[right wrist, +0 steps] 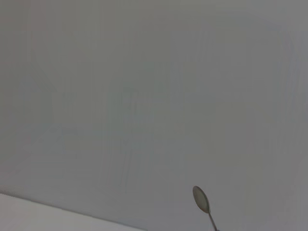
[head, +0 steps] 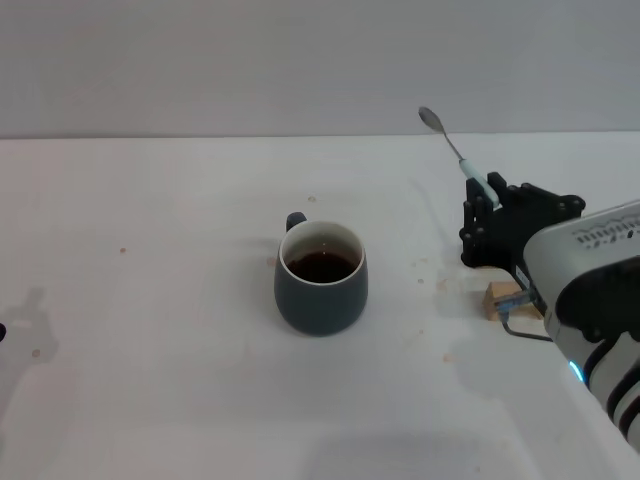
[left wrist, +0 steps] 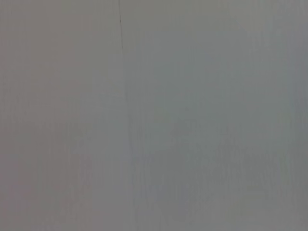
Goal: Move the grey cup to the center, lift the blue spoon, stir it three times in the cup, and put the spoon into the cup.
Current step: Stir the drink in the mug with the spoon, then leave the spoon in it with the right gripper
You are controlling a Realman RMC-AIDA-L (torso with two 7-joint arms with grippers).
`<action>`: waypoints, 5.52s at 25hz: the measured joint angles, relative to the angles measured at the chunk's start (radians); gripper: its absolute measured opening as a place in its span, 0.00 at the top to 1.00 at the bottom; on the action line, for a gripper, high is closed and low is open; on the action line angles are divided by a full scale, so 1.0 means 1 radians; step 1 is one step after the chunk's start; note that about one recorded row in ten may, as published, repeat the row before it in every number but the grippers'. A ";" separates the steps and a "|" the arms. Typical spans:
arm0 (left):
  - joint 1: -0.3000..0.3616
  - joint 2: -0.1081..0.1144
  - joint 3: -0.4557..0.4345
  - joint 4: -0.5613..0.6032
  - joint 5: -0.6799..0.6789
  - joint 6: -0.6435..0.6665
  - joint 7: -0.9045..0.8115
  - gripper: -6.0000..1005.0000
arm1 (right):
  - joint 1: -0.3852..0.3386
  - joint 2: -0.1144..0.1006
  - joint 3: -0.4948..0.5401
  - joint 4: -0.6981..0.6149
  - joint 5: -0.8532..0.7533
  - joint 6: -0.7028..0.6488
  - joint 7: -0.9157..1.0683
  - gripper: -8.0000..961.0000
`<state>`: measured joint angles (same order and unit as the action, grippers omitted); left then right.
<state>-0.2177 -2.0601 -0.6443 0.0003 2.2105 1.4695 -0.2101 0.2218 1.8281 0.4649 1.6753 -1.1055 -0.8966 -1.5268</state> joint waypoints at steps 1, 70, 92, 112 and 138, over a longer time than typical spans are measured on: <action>0.000 0.000 0.000 0.000 0.000 0.000 0.000 1.00 | -0.006 0.010 0.005 -0.015 -0.015 0.002 0.000 0.87; 0.000 0.002 -0.006 0.000 -0.005 -0.016 0.011 1.00 | 0.352 0.249 0.800 0.357 -1.782 2.321 1.548 0.87; 0.006 0.001 -0.008 0.001 -0.008 -0.015 0.017 1.00 | 0.363 0.252 0.770 0.354 -1.678 2.472 1.613 0.87; 0.005 0.001 -0.008 -0.002 -0.007 -0.015 0.017 1.00 | 0.318 0.249 0.748 0.277 -1.699 2.391 1.595 0.86; 0.014 0.002 -0.008 0.001 -0.008 -0.015 0.017 1.00 | 0.371 0.249 0.733 0.049 -1.687 2.225 1.532 0.87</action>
<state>-0.2041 -2.0585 -0.6520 0.0017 2.2028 1.4542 -0.1932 0.5932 2.0776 1.1981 1.7238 -2.7924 1.3284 0.0049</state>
